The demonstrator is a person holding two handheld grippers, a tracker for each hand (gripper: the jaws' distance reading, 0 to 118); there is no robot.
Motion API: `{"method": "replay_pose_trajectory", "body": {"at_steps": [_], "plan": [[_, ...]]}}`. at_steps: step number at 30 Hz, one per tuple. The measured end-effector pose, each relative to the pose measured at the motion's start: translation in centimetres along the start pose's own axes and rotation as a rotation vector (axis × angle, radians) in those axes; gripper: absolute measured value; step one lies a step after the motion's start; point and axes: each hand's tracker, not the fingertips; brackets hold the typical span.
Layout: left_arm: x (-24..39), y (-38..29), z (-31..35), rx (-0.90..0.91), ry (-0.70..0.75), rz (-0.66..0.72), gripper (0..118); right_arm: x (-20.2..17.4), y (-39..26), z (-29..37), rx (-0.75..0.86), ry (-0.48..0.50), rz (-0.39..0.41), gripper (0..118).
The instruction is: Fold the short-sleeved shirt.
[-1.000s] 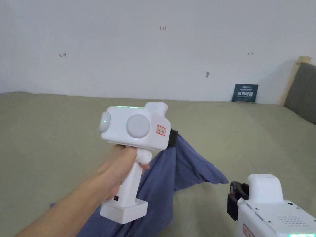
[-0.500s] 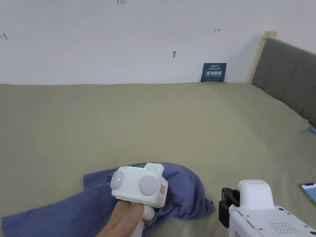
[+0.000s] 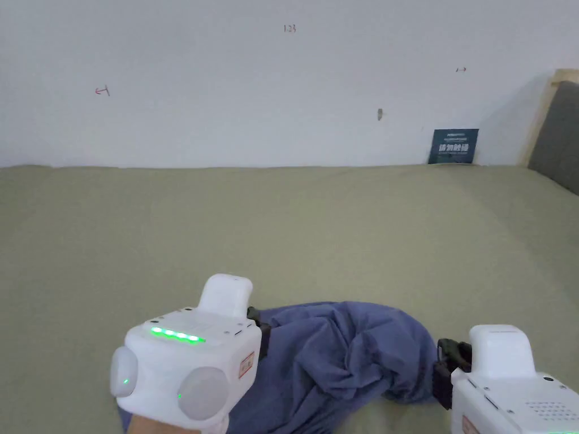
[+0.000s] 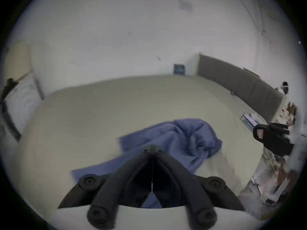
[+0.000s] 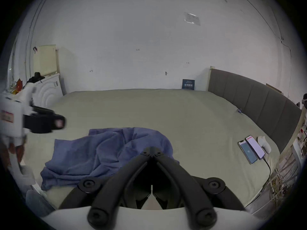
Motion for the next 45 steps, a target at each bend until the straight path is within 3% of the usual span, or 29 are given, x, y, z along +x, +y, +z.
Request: {"method": "replay_pose_trajectory", "body": {"at_steps": [6,12,18,25,26,28,29,34,35,37,38,40,43,45], "plan": [[-6.4,-5.3,10.3,0.083,0.17,0.084,0,-2.8,-0.5,0.9,0.03,0.048,0.015,0],[-11.0,-7.1,12.7,0.017,0.245,0.154,0,-4.5,-0.8,0.4,0.014,0.079,0.032,0],[-14.5,-6.0,6.4,-0.111,0.174,0.259,0,-5.3,-1.0,-0.9,-0.011,0.088,0.041,0],[-19.2,-6.2,-9.3,-0.397,0.147,0.306,3,-4.1,-2.0,-3.1,-0.075,0.065,0.044,0],[-19.4,-6.4,-10.8,-0.426,0.137,0.289,13,-3.6,-2.2,-3.5,-0.089,0.051,0.042,0],[-19.3,-6.6,-12.9,-0.44,0.154,0.269,100,-2.6,-2.7,-4.2,-0.114,0.025,0.047,0],[-19.2,-6.7,-14.0,-0.473,0.173,0.234,118,-2.0,-2.9,-4.5,-0.125,0.012,0.041,0],[-18.2,-7.6,-15.9,-0.532,0.2,0.122,104,0.9,-3.5,-6.1,-0.181,-0.033,0.002,0],[-17.8,-7.5,-15.3,-0.528,0.2,0.128,89,1.4,-3.6,-6.3,-0.189,-0.047,0.011,0],[-17.5,-6.7,-14.4,-0.527,0.185,0.134,17,2.5,-3.5,-6.9,-0.202,-0.073,0.033,0],[-17.2,-6.4,-13.7,-0.49,0.175,0.116,2,3.2,-3.4,-7.3,-0.207,-0.084,0.037,0],[-15.8,-5.8,-11.9,-0.489,0.101,0.114,2,4.5,-2.9,-8.1,-0.215,-0.105,0.041,0],[-15.4,-6.0,-12.3,-0.519,0.117,0.101,2,6.6,-1.4,-10.0,-0.233,-0.139,0.036,0],[-15.3,-6.0,-12.4,-0.524,0.122,0.118,2,7.9,-0.6,-12.2,-0.3,-0.129,-0.022,0]]}}
